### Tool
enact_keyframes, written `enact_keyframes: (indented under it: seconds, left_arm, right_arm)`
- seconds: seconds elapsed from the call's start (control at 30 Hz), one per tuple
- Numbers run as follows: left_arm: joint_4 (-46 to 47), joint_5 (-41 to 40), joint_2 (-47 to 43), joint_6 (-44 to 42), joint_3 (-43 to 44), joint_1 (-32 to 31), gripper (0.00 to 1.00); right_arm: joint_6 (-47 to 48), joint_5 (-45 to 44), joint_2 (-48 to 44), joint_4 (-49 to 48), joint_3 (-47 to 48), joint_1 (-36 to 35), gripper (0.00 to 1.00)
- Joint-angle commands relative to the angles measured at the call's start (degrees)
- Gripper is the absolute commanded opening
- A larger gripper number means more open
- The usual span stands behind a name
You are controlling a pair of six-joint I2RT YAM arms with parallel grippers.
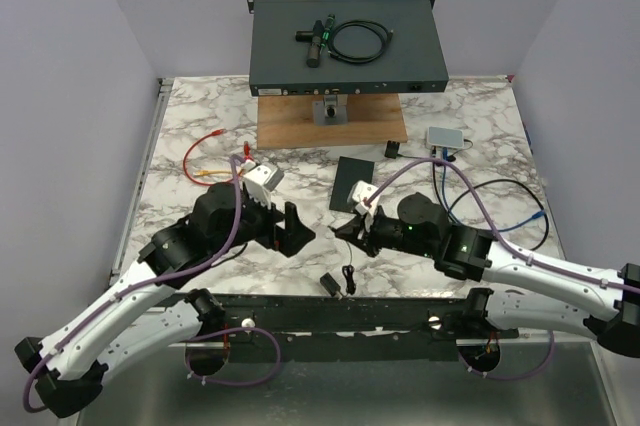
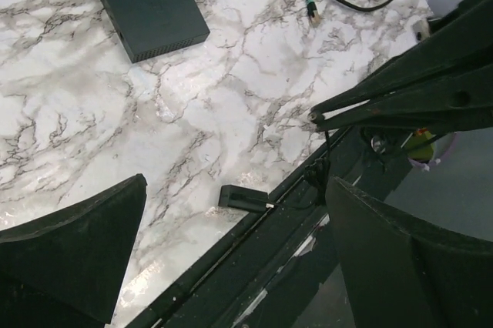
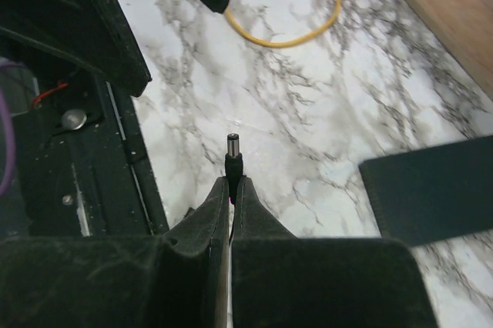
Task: Insert the plug into the switch port
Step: Pick up the connector from the center of the board, then move the switch port to the center of the board.
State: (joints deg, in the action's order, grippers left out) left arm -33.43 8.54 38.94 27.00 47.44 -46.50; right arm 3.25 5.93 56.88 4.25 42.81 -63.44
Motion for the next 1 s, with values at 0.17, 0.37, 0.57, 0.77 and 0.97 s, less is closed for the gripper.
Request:
enact_keyframes:
  seconds: [0.17, 0.37, 0.57, 0.77, 0.97]
  left_arm:
    - [8.6, -4.5, 11.1, 4.1, 1.3, 0.5, 0.99]
    - [12.9, -6.3, 21.0, 3.4, 6.0, 0.6, 0.98]
    - [19.4, -5.6, 30.4, 2.9, 9.6, 1.1, 0.98]
    - [23.9, -2.6, 39.7, 0.9, 15.3, 1.3, 0.96]
    - [27.4, 0.3, 49.6, -4.6, 21.5, 1.2, 0.95]
  right_arm:
    - [-6.1, -21.3, -9.9, 5.7, -0.6, -0.4, 0.01]
    - [-7.6, -30.9, -10.5, 9.4, 1.2, -0.4, 0.01]
    - [-7.3, -35.5, -14.3, 11.0, 2.8, -0.4, 0.01]
    - [-7.1, -39.4, -16.7, 13.5, 5.7, -0.4, 0.01]
    - [-7.1, -39.7, -17.8, 15.8, 6.9, -0.4, 0.01]
